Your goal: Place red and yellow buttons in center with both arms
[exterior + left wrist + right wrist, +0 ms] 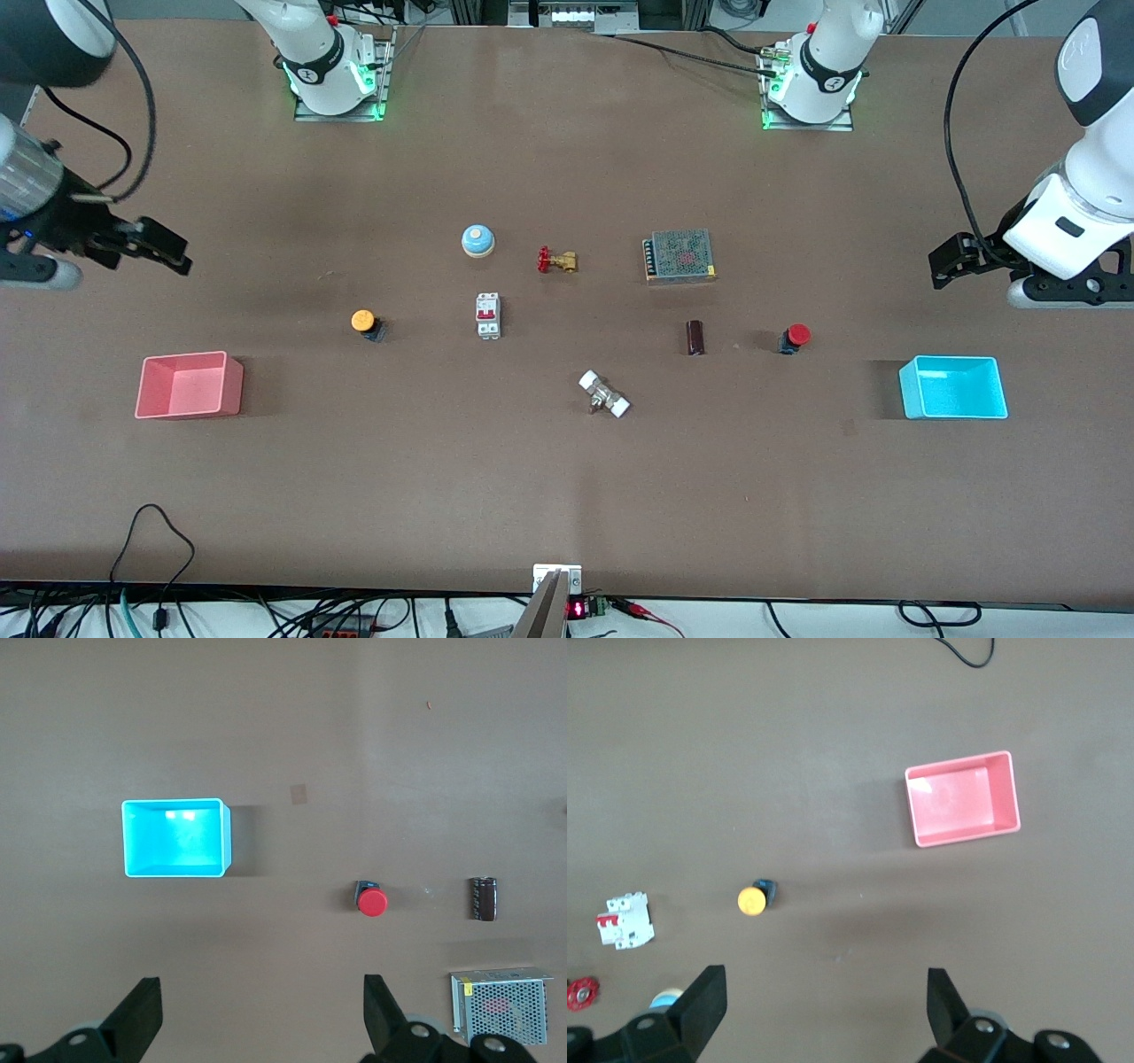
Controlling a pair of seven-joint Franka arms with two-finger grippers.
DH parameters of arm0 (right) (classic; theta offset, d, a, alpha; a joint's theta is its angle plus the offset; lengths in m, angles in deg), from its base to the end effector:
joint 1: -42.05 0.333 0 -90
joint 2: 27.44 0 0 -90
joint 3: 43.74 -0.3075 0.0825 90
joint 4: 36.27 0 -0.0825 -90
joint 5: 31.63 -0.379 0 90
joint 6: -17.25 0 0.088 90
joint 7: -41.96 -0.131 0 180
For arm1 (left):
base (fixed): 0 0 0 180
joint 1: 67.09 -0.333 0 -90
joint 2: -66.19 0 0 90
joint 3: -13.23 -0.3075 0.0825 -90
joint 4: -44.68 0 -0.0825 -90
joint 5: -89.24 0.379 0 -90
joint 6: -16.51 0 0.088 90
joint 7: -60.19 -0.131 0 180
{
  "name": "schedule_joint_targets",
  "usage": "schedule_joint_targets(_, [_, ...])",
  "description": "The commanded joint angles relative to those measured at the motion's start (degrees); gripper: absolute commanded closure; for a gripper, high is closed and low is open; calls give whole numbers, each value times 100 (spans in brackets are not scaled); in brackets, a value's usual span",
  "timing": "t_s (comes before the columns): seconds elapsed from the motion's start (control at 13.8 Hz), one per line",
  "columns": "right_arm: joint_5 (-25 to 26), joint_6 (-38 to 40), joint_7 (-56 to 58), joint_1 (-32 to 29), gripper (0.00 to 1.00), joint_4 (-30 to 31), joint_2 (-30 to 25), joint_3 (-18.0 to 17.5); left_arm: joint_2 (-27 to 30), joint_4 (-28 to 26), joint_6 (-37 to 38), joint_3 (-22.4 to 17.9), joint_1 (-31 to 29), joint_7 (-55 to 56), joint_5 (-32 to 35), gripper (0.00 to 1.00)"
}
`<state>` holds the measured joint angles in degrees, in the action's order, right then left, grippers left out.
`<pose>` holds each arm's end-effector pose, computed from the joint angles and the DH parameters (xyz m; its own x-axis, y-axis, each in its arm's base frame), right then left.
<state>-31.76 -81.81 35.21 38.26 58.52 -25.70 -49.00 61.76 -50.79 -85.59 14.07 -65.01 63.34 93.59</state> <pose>0.5712 0.0143 0.5498 0.9948 -0.0926 0.0434 -0.0922 -0.9957 -0.0102 0.5862 -0.0213 0.5221 0.9991 -0.0119 0.0418 -0.0089 -0.9974 -0.0714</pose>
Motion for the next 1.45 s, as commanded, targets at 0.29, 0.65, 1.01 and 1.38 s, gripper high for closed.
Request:
schedule_joint_targets(0.29, [-92,308,25,18,0,-13,-95,25,670,-735,76,-322,258,-307,-303,0])
schedule_joint_targets(0.65, [-31,378,-10,597,0,-224,37,340,574,-526,146,-226,311,-207,-242,0])
schedule_joint_targets(1.01, [-30,387,-10,766,0,-259,98,544,557,-499,137,-217,311,-569,-242,0])
schedule_joint_targets(1.38, [-39,387,-19,774,0,-259,116,544,539,-490,137,-190,302,-569,-233,0])
